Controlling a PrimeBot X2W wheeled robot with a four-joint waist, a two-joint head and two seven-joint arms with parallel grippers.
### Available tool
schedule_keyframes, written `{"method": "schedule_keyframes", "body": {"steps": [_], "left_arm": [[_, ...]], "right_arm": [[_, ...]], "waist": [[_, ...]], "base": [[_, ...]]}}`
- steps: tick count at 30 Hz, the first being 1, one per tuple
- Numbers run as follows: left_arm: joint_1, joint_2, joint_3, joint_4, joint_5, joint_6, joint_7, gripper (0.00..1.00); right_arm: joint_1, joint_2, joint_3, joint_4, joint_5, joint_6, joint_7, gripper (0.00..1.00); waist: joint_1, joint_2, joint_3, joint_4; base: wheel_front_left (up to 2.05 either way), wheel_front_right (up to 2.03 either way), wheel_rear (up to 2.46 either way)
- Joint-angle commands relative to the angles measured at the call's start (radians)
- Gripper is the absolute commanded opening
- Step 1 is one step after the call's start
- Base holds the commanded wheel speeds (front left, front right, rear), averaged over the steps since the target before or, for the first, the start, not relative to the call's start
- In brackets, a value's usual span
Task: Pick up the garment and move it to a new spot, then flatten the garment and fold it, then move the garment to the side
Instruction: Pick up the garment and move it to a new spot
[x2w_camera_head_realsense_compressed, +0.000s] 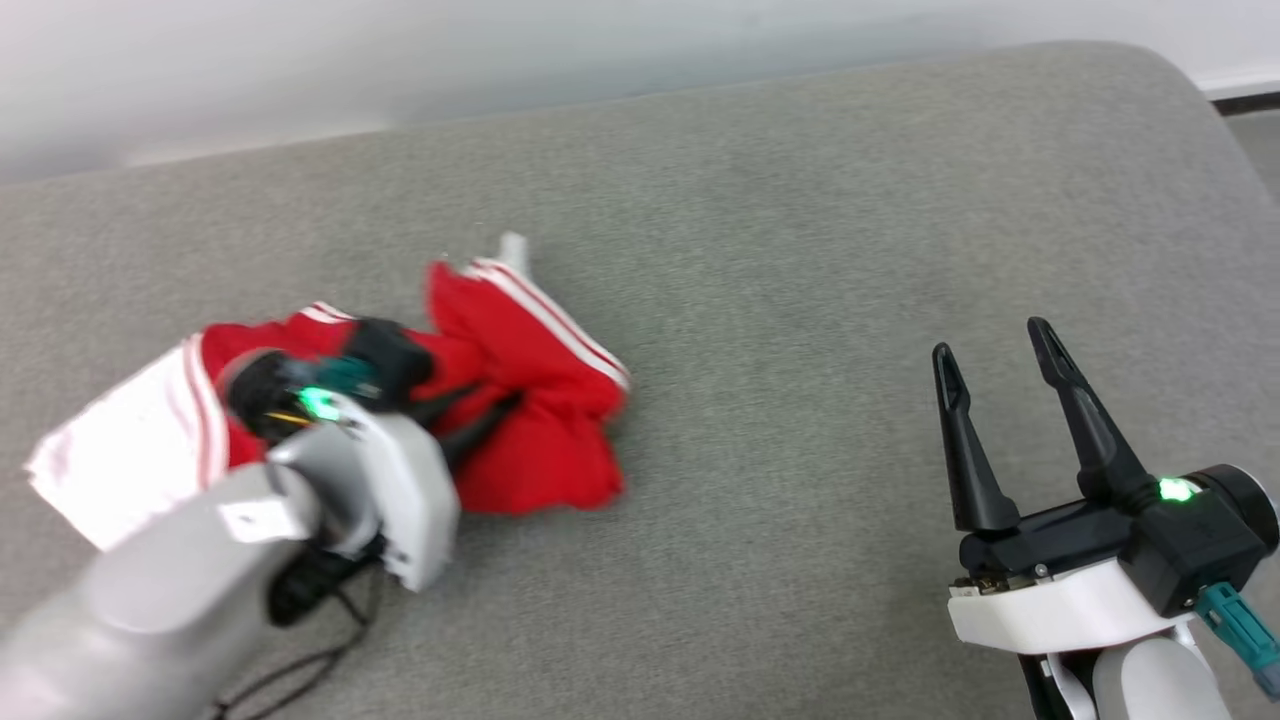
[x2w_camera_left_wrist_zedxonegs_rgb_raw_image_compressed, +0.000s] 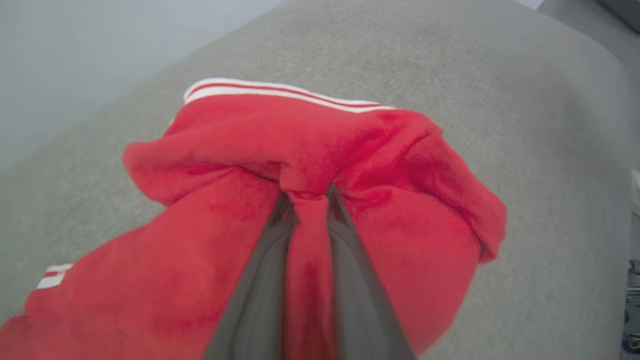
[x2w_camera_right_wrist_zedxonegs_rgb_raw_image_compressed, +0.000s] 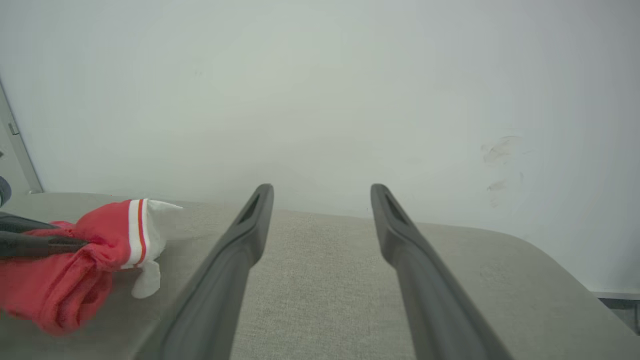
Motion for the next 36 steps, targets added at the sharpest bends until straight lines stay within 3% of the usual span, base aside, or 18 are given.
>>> {"method": "schedule_keyframes", "body": {"steps": [1,7,16,17,18,22,28,36], "left_arm": [[0.009,-0.026,-0.012,0.007,0.019,0.007,-0.011,0.00],[0.008,-0.190,-0.050,0.054,0.076,0.042,-0.061,0.00],[-0.003,-0.364,-0.098,0.168,0.131,0.068,-0.072,0.02],[-0.002,-0.375,-0.105,0.184,0.144,0.070,-0.071,0.75],[0.001,-0.385,-0.111,0.198,0.150,0.067,-0.072,1.00],[0.016,-0.411,-0.114,0.239,0.157,0.061,-0.098,1.00],[0.033,-0.397,-0.076,0.258,0.151,0.083,-0.184,1.00],[0.062,-0.291,0.092,0.178,0.150,0.164,-0.242,1.00]], "right_arm": [[0.007,0.002,-0.002,-0.006,0.006,0.000,-0.002,1.00],[-0.002,0.001,-0.020,-0.021,0.024,0.000,-0.002,1.00],[0.003,0.002,-0.014,-0.023,0.062,0.000,-0.002,1.00],[0.004,0.002,-0.014,-0.021,0.062,0.000,-0.002,1.00],[0.006,0.002,-0.014,-0.018,0.060,0.000,-0.002,1.00],[0.009,0.002,-0.011,-0.010,0.054,0.000,-0.002,1.00],[0.025,0.002,-0.014,0.008,0.040,0.000,-0.002,1.00],[0.049,0.002,-0.032,0.028,0.016,0.000,-0.002,1.00]], "waist": [[0.0001,-0.0001,-0.003,-0.021],[0.0001,-0.0001,0.011,-0.072],[0.0001,-0.0001,0.023,-0.106],[0.0001,-0.0001,0.022,-0.106],[0.0001,-0.0001,0.019,-0.105],[0.0001,-0.0001,-0.001,-0.093],[0.0001,-0.0001,-0.054,-0.045],[0.0001,-0.0001,-0.121,0.029]], "base": [[0.00,0.00,0.00],[0.00,0.00,0.00],[0.00,0.00,0.00],[0.00,0.00,0.00],[0.00,0.00,0.00],[0.00,0.00,0.00],[0.00,0.00,0.00],[0.00,0.00,0.00]]}}
